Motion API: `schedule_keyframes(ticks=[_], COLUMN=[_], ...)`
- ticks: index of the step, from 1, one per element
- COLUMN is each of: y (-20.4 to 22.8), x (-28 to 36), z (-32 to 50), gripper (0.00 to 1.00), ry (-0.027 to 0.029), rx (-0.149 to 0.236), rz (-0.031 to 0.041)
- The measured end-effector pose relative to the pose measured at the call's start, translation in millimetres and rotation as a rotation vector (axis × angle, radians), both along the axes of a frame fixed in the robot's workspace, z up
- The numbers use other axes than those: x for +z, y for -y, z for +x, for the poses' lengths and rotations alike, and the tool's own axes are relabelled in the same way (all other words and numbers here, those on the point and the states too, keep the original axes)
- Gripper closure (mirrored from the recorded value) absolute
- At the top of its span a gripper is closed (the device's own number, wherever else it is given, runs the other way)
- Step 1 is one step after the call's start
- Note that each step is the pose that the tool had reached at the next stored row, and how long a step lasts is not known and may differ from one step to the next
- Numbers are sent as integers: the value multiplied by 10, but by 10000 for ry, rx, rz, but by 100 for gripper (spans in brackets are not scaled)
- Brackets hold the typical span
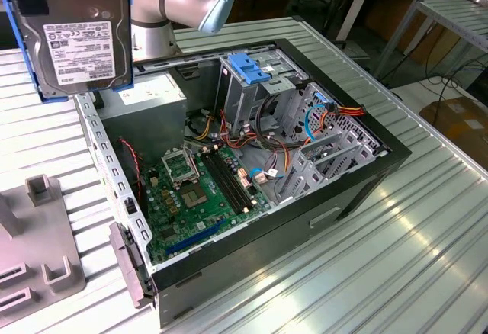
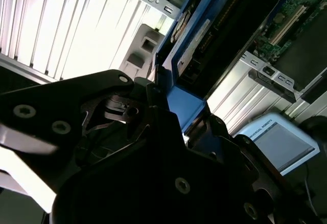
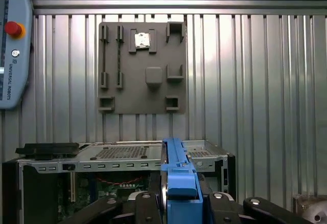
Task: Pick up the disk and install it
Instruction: 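Pick up the disk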
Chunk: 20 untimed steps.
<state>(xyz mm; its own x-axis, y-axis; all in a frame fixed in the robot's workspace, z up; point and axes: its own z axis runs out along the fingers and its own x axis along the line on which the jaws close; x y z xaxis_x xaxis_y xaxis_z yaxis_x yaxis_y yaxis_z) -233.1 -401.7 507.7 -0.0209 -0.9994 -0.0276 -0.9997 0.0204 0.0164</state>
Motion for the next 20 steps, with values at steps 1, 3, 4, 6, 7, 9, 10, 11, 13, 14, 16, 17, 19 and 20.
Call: schedule_keyframes(ticks=[1,3,4,6,7,9,10,11,13,14,16,17,19,20], y=[3,11,13,15,16,20,23,25,34,37,42,44,48,50], x=[-1,-3,-2,-3,-2,-3,-3,-3,-3,-3,-3,-3,-3,-3], z=[36,170,266,398,429,522,562,587,668,700,759,783,834,867], gripper=[63,63,63,63,63,63,63,63,63,63,63,63,63,63], ry=[0,1,0,0,0,0,0,0,0,0,0,0,0,0], rx=[0,0,0,-1,0,0,0,0,-1,0,0,0,0,0], rz=[0,0,-1,-1,-1,-1,-1,-1,-1,-1,-1,-1,-1,-1])
